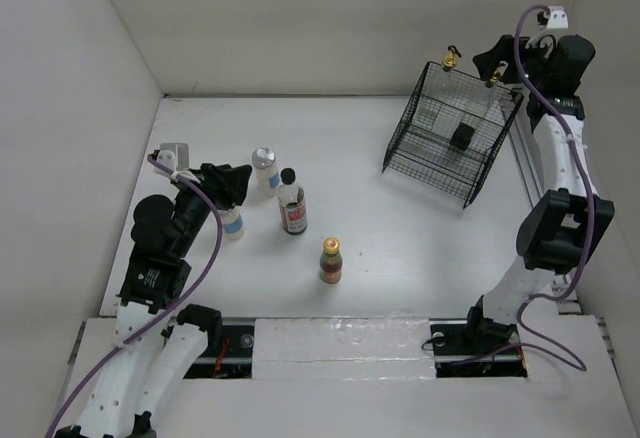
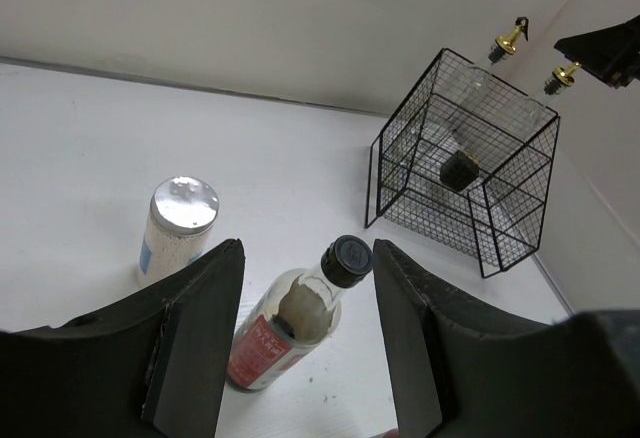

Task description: Organize the condiment bottles

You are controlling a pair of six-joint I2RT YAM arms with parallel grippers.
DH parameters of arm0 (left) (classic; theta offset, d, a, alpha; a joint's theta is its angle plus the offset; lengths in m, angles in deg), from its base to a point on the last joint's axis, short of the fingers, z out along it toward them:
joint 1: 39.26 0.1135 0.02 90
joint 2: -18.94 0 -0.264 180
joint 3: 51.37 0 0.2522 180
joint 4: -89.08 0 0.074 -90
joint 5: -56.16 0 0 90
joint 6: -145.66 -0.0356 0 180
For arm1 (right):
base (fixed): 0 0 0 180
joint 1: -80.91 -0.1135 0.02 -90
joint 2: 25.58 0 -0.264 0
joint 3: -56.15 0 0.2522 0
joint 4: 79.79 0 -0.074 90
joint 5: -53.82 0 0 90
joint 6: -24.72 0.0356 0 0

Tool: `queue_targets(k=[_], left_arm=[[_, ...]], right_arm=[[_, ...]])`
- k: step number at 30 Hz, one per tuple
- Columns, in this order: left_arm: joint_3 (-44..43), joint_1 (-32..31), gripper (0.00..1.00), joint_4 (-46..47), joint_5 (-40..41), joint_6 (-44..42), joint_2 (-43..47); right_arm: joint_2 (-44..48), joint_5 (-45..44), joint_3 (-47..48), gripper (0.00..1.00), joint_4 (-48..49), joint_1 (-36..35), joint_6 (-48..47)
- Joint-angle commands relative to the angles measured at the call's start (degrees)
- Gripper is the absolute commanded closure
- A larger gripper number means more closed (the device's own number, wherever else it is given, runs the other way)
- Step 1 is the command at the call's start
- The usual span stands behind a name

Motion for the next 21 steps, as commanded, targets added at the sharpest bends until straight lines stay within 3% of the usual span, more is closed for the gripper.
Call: queue_targets(k=[1,9,11,14,15,16,18,21], left_arm=[[0.1,-0.3,0.50,2.2,-0.3,0.3,0.5],[0.1,-0.3,0.50,2.2,0.2,0.3,0.5],[0.1,-0.3,0.50,2.2,0.2,0.3,0.5],[0.1,-0.3,0.50,2.2,0.7,0.3,1.0],[0.1,-0.3,0.50,2.2,1.3,0.3,1.0],[0.1,-0.3,0.50,2.2,1.3,0.3,1.0],[0.1,-0.3,0.52,2.2,2.2,0.3,1.5],[0.1,-0.3,0.53,1.1,4.9,0.3,2.2]], right_arm=[[5.6,-1.6,3.4,0.06,1.1,-0.5,0.1],[14.1,-6.5,1.9,0.03,1.1,-1.1,-0.6],[16.8,-8.3,-0.3,0.08,1.6,-2.4,-1.5],[21.7,-8.2,-3.0,0.46,2.7,-6.2,-2.8],[23.7,-8.2,-4.7,0.70,2.7,-7.7,-2.8],[24.6,-7.5,-5.8,0.78,2.7,-9.4,-2.8],[26.0,-5.7,-9.8,0.88,2.7,-16.1,-3.8],[27.2,-3.9,-15.1,0.82,4.7,-28.3,-5.2]])
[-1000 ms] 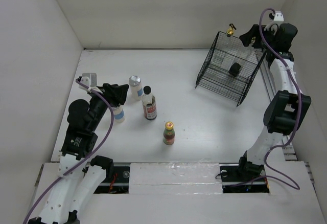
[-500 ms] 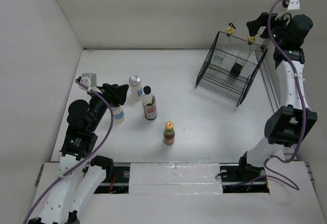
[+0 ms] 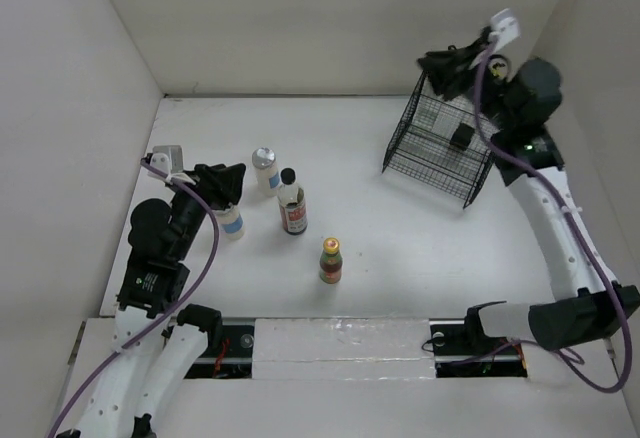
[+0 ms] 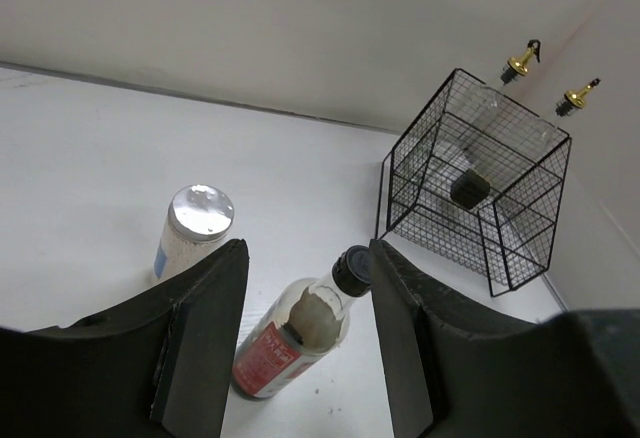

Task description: Organize the condiment bottles

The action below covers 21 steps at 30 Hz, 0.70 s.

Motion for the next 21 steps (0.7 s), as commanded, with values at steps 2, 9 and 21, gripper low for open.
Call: queue_targets(k=[2,9,21], left_arm=[[0.1,-0.3,0.53,1.2,3.1,0.2,1.7],[0.1,-0.3,0.53,0.6,4.6,0.2,2.3],[0.1,-0.3,0.53,0.6,4.1,0.7,2.3]], right_arm=[[-1.3,2.3,-9.3,0.56,2.3,-14.8,-4.2],[-2.9,1.4,-18.7,0.19,5.6,-33.3,-9.2],[-15.5,2.0,-16.9,0.15,9.5,-41.7,-9.9]])
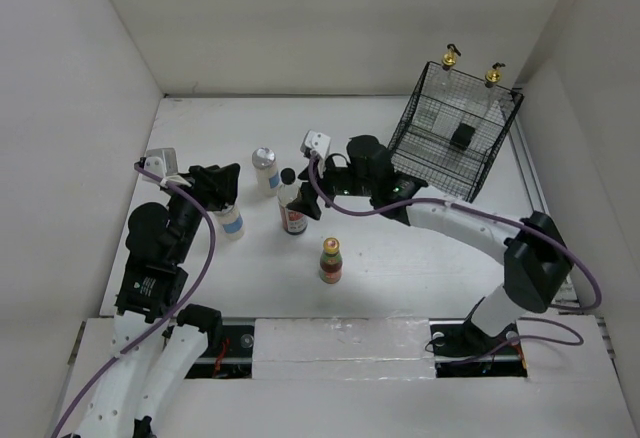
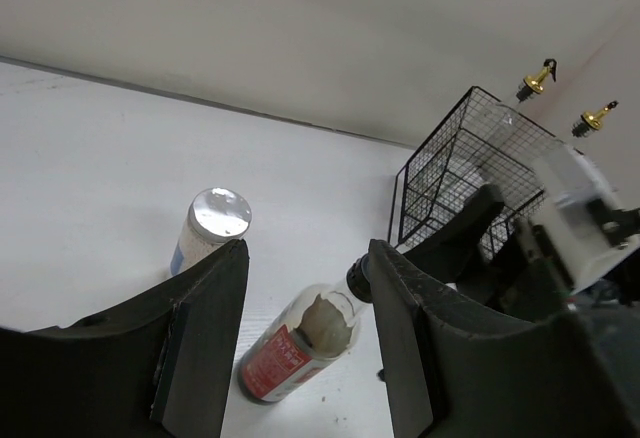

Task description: Organize the condiment bottles

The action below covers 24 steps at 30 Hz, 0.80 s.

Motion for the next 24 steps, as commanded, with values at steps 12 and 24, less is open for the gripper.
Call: queue_targets(k=[12,24], left_arm=[[0.1,-0.3,0.53,1.9,-0.6,-0.2,0.5],[0.1,-0.3,0.53,1.9,-1.1,-0.2,0.5]], right_arm=[[-10.3,-3.3,5.5,0.28,20.4,-1.0,5.5],[-6.8,-6.1,3.9,0.74,26.9,-0.4,9.1]])
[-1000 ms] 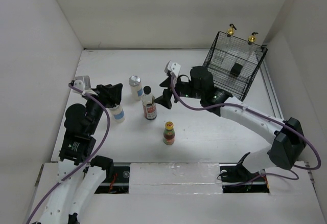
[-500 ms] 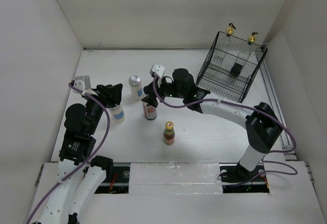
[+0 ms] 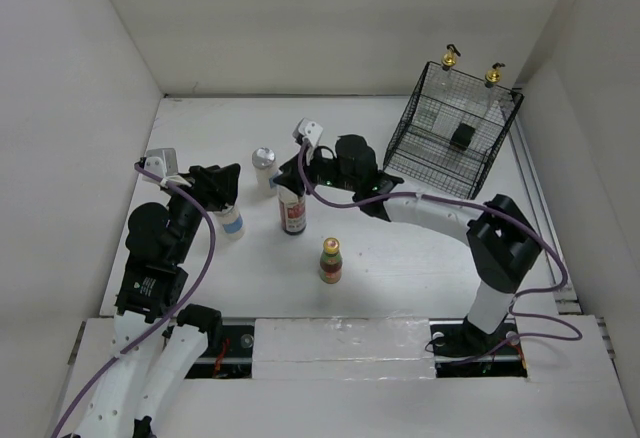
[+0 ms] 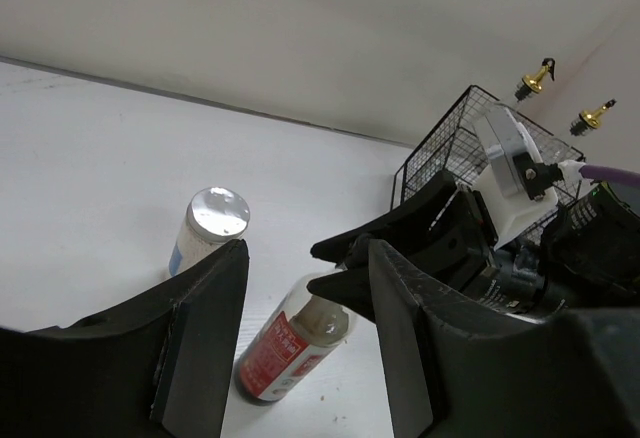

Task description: Organize the condiment bottles

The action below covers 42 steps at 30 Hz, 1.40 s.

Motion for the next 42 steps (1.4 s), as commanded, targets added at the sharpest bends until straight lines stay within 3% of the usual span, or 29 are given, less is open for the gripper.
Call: queue_targets(k=[1,6,11,16,21,31,42], left_arm=[[0.1,-0.3,0.53,1.9,-0.9,-0.3,0.5],[0.1,-0.3,0.53,1.9,-0.9,-0.3,0.5],[0.1,-0.3,0.53,1.9,-0.9,-0.3,0.5],[0.1,-0.3,0.53,1.9,-0.9,-0.3,0.5],[0.1,-0.3,0.53,2.5,-0.9,-0.3,0.5],[0.1,-0.3,0.53,2.5,-1.5,-0.3,0.5],[0.1,0.2,0.53,2.5,-2.1,-0.3,-0.5]], right_arm=[[6.4,-2.4,2.3,0.76,7.7,0.8,2.1],[13.2,-4.8,7.5,0.78,6.3,4.5,4.4],[17.4,-3.0,11.6,0.80,5.8,12.9,10.9],[20.6,-4.6,14.0,0.80,2.3,21.1,10.3],[20.6,-7.0,17.9,0.80,-3.5,30.8,8.8],[15.4,-8.2,24.6,0.80,-8.5,42.4,5.5],[9.7,-10.2,27.6,0.80,-7.9,44.9,3.6]])
